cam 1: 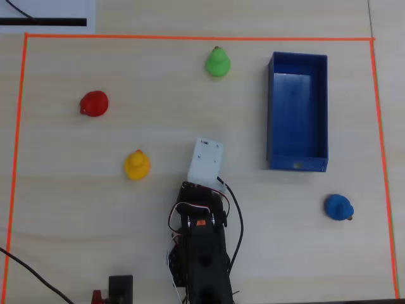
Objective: Grasp yellow duck and put it into box.
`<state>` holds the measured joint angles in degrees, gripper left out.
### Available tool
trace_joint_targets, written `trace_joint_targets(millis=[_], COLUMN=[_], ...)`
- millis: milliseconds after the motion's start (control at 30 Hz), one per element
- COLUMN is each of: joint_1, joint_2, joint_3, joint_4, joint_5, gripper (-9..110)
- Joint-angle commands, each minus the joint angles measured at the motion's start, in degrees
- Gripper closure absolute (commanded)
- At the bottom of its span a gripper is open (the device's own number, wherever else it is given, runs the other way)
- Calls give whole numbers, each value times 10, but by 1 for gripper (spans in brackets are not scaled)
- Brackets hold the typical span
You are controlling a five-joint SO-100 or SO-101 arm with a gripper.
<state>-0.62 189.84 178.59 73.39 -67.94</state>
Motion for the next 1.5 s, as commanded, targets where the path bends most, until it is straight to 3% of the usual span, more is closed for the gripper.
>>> trace_joint_targets(millis=[0,733,800,867,967,1233,1467], joint_1=[-28,-28,-25,-23,-15,-42,-125], joint_2=[-1,-1,-1,-1,-4,-308,-500], joint_3=[-4,-4,-4,-4,-41,-374,-460], joint_4=[13,13,12,12,28,3,-27], joint_5=[-6,-5,-5,-17,-40,67,200], gripper=[97,101,93,77,68,58,57])
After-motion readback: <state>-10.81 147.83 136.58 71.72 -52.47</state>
